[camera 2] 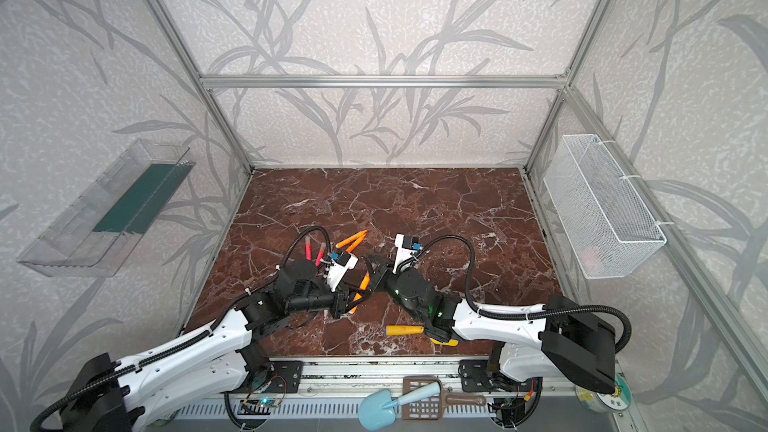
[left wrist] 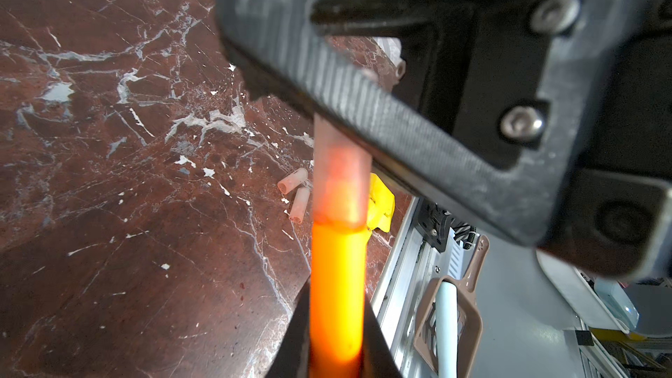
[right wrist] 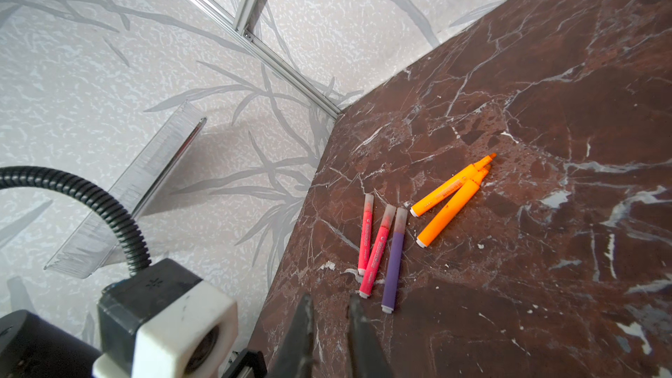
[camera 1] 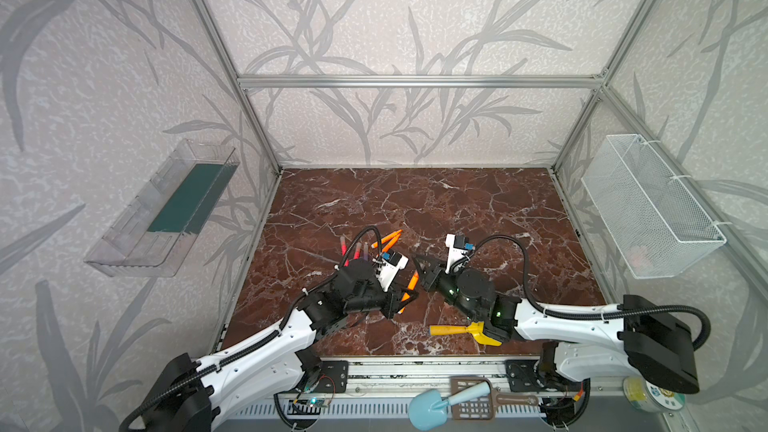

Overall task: Insert the pens into the pen caps
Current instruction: 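Draw the right gripper back while left carries the capped orange marker toward the other markers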

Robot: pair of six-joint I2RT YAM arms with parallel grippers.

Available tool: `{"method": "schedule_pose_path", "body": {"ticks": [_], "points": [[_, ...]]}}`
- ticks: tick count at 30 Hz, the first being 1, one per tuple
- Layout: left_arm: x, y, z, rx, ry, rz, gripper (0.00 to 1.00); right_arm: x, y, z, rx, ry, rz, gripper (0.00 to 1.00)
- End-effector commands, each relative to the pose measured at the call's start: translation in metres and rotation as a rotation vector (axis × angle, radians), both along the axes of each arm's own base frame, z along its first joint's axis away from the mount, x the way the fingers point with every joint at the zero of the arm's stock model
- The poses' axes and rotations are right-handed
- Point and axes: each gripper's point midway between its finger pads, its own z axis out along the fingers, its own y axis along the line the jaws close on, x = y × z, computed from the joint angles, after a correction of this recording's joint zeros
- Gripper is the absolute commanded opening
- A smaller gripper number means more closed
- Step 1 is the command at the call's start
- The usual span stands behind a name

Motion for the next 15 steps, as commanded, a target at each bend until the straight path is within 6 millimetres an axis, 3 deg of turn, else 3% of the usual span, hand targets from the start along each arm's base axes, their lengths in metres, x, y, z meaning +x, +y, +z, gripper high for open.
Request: {"method": "schedule_pose_path", "body": {"ticks": [1,4,9,15], "points": [[0.073,0.031,0.044,-0.077,-0.154,0.371,0.00,-0.069,0.026,-0.066,-0.168,0.229,0.215,0.00],[0.075,0.034,0.042,-0.056,-0.155,0.392,0.00,-0.083,0.047,-0.063,-0.139,0.241,0.275,0.00],[0.078,0.040,0.041,-0.036,-0.158,0.422,0.00,-0.093,0.063,-0.060,-0.155,0.225,0.304,0.00],[0.078,0.041,0.040,-0.036,-0.154,0.430,0.00,-0.089,0.053,-0.063,-0.175,0.218,0.265,0.00]]}}
